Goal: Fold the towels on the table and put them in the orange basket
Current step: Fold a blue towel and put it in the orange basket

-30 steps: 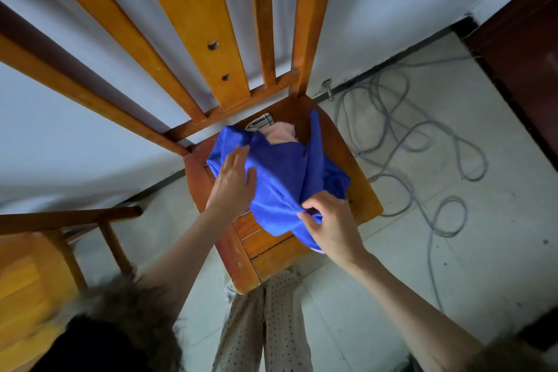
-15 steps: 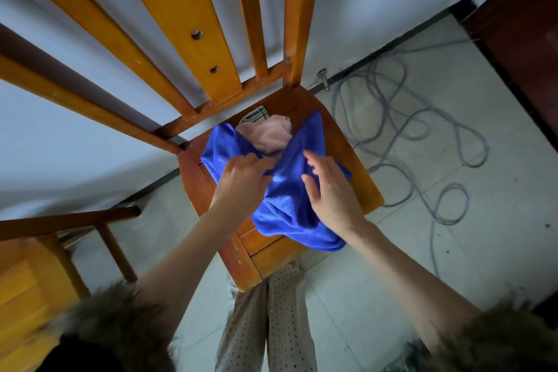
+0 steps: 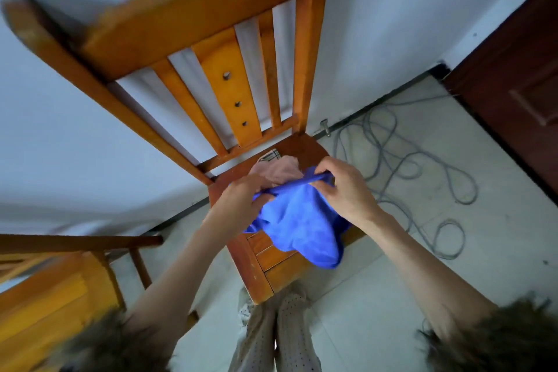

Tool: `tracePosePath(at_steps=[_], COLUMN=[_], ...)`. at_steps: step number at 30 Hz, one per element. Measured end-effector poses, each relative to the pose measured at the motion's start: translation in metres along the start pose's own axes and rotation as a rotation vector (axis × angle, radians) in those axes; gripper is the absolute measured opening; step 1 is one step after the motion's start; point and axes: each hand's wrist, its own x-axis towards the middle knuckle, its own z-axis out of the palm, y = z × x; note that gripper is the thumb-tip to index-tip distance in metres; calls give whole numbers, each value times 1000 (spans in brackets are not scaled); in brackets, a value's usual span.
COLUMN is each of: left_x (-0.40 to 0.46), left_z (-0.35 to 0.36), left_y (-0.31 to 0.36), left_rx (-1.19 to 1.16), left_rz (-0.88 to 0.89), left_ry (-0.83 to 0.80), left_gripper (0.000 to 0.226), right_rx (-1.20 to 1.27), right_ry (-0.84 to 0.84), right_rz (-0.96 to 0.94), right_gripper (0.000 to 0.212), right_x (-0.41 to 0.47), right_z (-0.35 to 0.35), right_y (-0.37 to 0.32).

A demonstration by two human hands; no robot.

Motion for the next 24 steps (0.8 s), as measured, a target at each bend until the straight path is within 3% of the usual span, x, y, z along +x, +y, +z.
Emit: tracePosePath(at_steps=[4,7,14,18,24], left_x=[-28,-47,-111,-175,-323], left_z=[-58,-111,-227,-271,-306], left_y=[37,69,115,101,58], left_rx=[-43,-36,-12,4,18], left_rz=[40,149,266,156,-86], left_ry=[108,232,518,637,863], left_gripper=[18,37,19,13,2], right_rx=[1,42,61,99,114], right_ry=[34,128,281,207,-19], right_rz=[-30,-113,-359,-442,-634], right_gripper=[8,14,12,12,19], right_x=[-3,-5,-9,-19,-69], right_z=[-54,-96,-163,-158,-95], right_y=[-58,-108,-238,-313,-425])
